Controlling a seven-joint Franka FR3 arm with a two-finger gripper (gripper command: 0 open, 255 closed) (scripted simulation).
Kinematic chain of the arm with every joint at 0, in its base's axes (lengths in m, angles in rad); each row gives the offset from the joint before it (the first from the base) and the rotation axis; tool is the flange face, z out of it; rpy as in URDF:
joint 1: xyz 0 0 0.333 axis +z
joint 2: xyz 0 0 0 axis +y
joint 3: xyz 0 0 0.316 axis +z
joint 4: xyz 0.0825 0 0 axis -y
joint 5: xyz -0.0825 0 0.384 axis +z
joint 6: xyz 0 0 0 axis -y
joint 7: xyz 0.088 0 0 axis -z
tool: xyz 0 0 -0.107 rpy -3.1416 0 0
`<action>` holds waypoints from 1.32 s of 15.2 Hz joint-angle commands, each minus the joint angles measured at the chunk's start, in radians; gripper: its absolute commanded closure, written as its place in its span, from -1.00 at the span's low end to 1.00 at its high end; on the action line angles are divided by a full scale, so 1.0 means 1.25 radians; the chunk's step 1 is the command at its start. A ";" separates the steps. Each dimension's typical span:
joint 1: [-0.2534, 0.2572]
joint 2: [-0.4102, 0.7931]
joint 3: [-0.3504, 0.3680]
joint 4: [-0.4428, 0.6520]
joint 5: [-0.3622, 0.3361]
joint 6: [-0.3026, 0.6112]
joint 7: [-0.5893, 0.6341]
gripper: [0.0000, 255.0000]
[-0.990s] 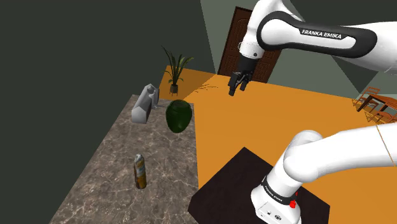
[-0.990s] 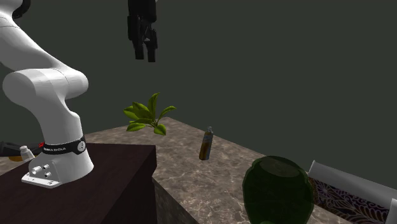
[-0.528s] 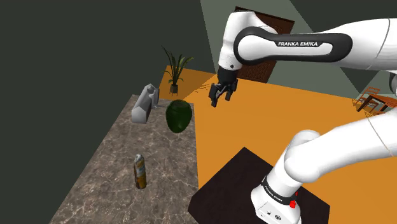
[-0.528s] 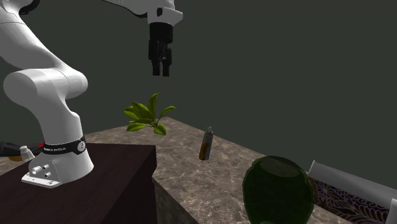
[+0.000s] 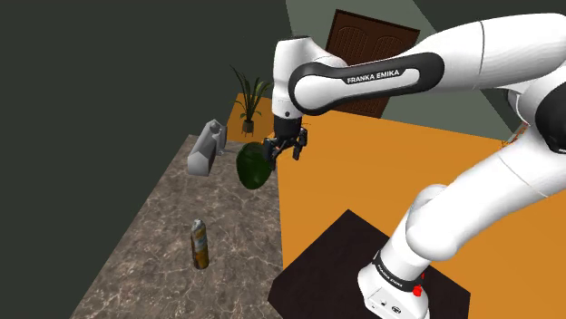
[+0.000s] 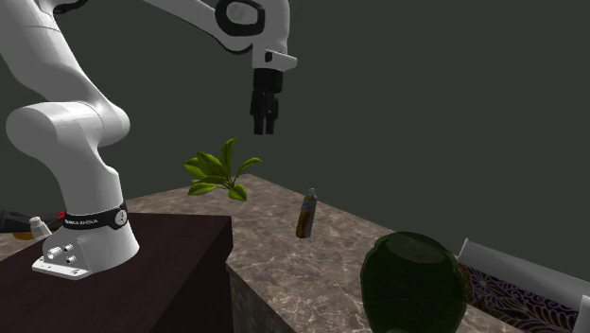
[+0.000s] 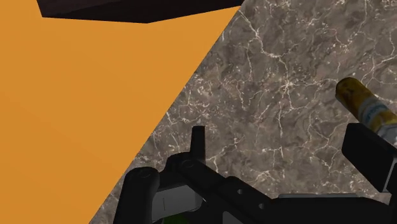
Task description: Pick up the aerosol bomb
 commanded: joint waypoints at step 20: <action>0.145 0.711 0.081 0.501 -0.167 0.023 0.443 -1.00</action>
